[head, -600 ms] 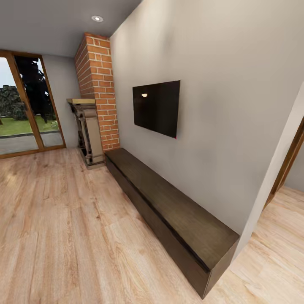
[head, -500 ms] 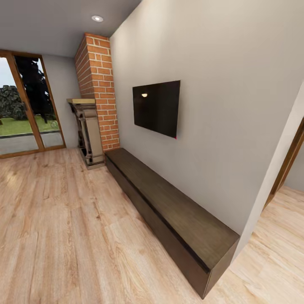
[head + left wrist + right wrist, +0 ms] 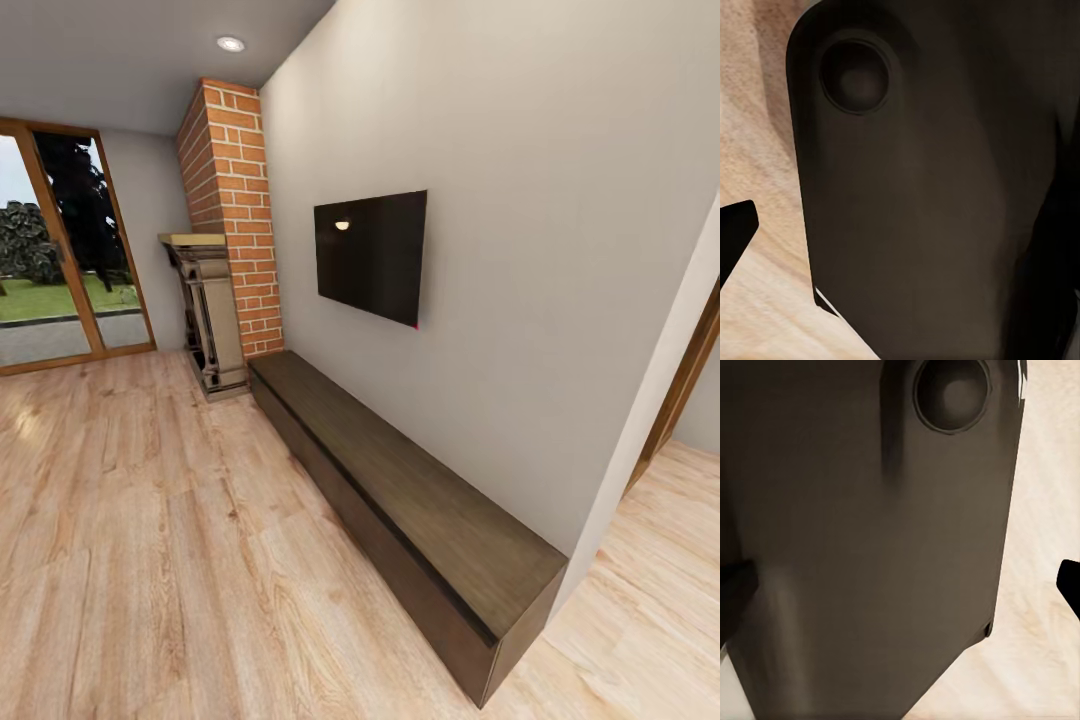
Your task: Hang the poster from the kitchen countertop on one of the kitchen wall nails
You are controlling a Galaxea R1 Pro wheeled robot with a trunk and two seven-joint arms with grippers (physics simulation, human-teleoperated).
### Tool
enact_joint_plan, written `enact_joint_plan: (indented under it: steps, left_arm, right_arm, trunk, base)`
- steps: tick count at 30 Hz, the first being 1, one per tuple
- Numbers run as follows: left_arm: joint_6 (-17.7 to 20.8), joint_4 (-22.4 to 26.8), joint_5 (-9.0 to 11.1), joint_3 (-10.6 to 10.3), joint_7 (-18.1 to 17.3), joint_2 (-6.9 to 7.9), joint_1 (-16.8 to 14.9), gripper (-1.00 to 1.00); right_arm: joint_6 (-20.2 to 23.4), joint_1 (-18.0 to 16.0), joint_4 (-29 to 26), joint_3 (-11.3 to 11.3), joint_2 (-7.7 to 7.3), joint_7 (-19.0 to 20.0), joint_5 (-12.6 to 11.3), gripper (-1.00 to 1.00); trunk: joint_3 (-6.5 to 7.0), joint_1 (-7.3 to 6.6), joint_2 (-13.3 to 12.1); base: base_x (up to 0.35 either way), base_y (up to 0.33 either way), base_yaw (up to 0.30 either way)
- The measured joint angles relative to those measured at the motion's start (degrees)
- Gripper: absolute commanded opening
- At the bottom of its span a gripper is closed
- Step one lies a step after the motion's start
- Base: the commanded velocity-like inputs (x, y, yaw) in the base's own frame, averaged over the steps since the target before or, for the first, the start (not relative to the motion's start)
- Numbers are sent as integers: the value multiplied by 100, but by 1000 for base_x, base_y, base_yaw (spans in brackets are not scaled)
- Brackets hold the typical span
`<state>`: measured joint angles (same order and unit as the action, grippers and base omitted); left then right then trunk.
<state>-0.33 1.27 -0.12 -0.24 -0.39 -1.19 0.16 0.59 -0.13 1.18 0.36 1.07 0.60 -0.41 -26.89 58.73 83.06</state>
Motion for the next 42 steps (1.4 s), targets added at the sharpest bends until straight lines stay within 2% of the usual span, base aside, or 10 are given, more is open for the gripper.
enact_joint_plan:
  steps: [6,10,15,16,17,18,19,20,29,42]
  left_arm:
    - [0,0,-1,0,0,1,0,100]
    - [-17,127,-28,16,13,-128,0,100]
    - [-26,287,-40,35,19,-163,0,100]
    - [-24,669,-41,44,21,-166,2,100]
    - [-24,1468,-39,53,23,-154,2,100]
    - [-24,2561,-37,62,26,-128,0,100]
    - [-24,3728,-35,65,26,-116,-13,100]
    - [-23,3849,-33,69,25,-107,-2,100]
    - [-30,3833,-9,79,14,-73,0,100]
    - [-31,3826,-2,95,9,-64,0,100]
  right_arm:
    - [2,-1,-1,-1,-2,-2,2,100]
    - [-114,-132,-132,-30,-130,-42,17,100]
    - [-261,-296,-300,-42,-291,-56,17,100]
    - [-875,-374,-873,-44,-608,-57,15,100]
    - [-914,-745,-2060,-50,-736,-59,15,100]
    - [-926,-1166,-2644,-37,-757,-59,19,100]
    - [-930,-1279,-2633,-37,-764,-61,19,100]
    - [-933,-914,-2631,-39,-770,-62,16,100]
    - [-946,-820,-2642,-37,-851,-68,17,100]
    - [-946,-818,-2638,-36,-855,-68,17,100]
  trunk:
    - [0,0,0]
    - [1,0,-1]
    - [1,0,-1]
    - [0,0,-1]
    - [0,0,-1]
    - [2,0,-1]
    - [4,0,-1]
    - [0,0,0]
    - [1,0,-1]
    - [45,0,-1]
  base:
    - [0,0,0]
    - [0,0,0]
    - [0,0,0]
    - [0,0,0]
    - [0,0,0]
    - [0,0,0]
    - [0,0,0]
    - [0,0,0]
    - [0,0,-12]
    - [0,0,-221]
